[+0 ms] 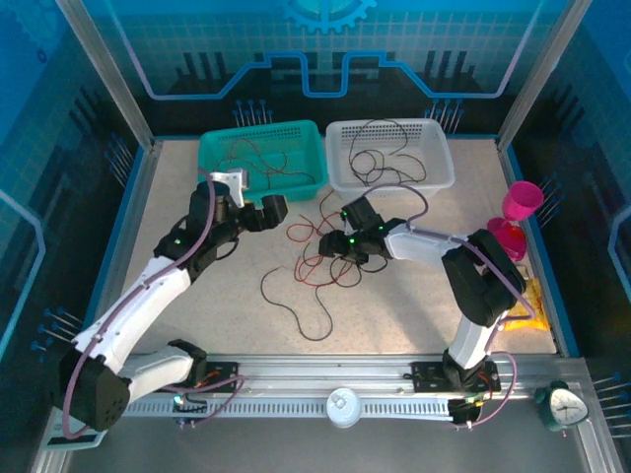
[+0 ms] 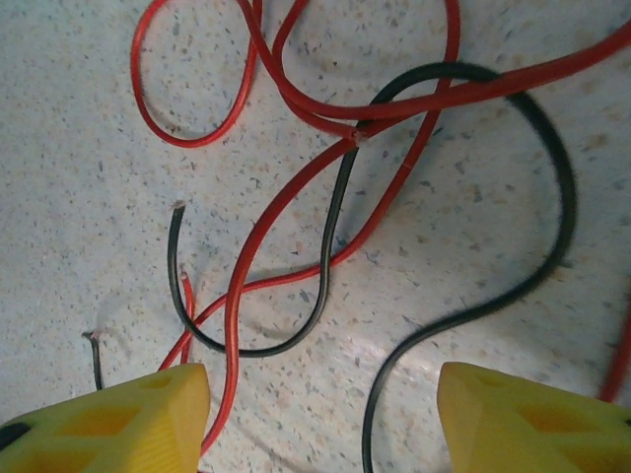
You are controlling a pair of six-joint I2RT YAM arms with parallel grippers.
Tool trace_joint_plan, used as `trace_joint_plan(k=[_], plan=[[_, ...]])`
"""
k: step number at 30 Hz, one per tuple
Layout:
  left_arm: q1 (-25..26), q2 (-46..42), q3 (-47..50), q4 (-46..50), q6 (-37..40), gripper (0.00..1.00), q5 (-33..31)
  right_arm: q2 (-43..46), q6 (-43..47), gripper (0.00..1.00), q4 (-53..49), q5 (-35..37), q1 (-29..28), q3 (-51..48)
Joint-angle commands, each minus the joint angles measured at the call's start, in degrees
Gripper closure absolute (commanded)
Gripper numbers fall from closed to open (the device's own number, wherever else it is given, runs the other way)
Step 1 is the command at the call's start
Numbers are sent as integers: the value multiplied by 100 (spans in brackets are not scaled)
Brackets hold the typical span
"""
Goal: Untangle the cables
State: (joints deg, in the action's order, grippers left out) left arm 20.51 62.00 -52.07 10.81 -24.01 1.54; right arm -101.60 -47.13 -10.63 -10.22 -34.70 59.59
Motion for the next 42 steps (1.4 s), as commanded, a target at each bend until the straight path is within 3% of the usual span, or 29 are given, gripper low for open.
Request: trace_joint_plan(k=[1, 12, 19, 21, 27, 36, 42], plan=[[5, -279, 114, -264, -140, 1, -220, -236, -251, 42, 389, -189, -147, 311], [3, -301, 83, -278, -195, 1, -154, -514, -209, 51, 318, -163, -194, 621], [5, -276, 80, -318, -228, 1, -128, -760, -138, 62, 211, -145, -176, 865], [5, -299, 62, -313, -237, 1, -111, -774, -132, 68, 195, -162, -169, 909], [5, -304, 27, -311, -256, 1, -97, -616, -35, 100, 158, -225, -73, 1018], [5, -294, 134, -491, -445, 1, 152, 737, 345, 100, -297, -152, 175, 1456], [5, -212, 271, -869, -552, 1, 652, 1412, 756, 100, -816, -53, 230, 2137]])
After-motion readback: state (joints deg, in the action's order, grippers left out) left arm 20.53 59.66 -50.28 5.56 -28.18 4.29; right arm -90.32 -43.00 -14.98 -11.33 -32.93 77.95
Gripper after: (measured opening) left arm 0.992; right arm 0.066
